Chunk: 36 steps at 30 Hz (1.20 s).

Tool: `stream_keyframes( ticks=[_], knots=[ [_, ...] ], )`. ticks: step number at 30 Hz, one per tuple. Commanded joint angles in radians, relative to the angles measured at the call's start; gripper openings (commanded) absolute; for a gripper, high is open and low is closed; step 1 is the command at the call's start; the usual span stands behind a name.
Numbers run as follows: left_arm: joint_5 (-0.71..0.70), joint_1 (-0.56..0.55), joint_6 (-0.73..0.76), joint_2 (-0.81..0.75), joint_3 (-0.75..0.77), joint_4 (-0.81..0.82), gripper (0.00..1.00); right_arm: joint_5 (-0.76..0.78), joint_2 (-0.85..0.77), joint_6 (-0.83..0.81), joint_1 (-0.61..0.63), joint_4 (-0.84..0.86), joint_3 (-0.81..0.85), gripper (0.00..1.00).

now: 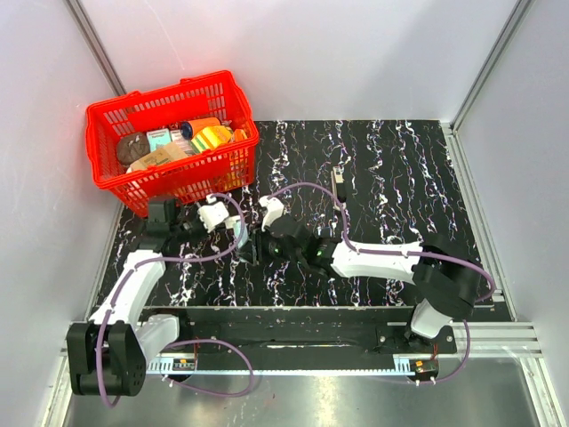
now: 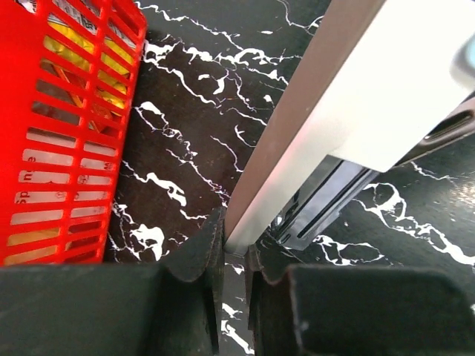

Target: Unload the staples from the stapler

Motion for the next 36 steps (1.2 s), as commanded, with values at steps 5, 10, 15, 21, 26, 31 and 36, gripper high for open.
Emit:
stream_keyframes(
  ticks=[5,10,15,21,26,31,36],
  knots=[
    [-0.254,-0.059,0.085,-0.150,-0.168,0.453,0.00,0.008,0.018,-0.190,0.103,-0.243,0.019,0.00],
    [-0.280,-0.070,0.131,-0.156,-0.212,0.492,0.00,0.031,0.056,-0.202,0.114,-0.239,0.034,0.00],
    [-0.236,-0.076,0.073,-0.136,-0.150,0.352,0.00,0.069,0.074,-0.190,0.115,-0.233,0.080,0.00],
    [0.009,-0.088,-0.099,-0.107,0.000,-0.002,0.12,0.245,0.056,-0.150,0.109,-0.230,0.192,0.00],
    [0.225,-0.090,-0.071,-0.032,0.109,-0.307,0.38,0.235,0.096,-0.083,0.051,-0.249,0.286,0.00],
    [0.235,-0.087,-0.152,-0.061,0.151,-0.317,0.60,0.206,0.156,-0.069,0.011,-0.354,0.376,0.00],
    [0.106,-0.045,-0.290,-0.066,0.241,-0.308,0.99,0.212,0.220,-0.092,0.008,-0.499,0.469,0.00]
  ],
)
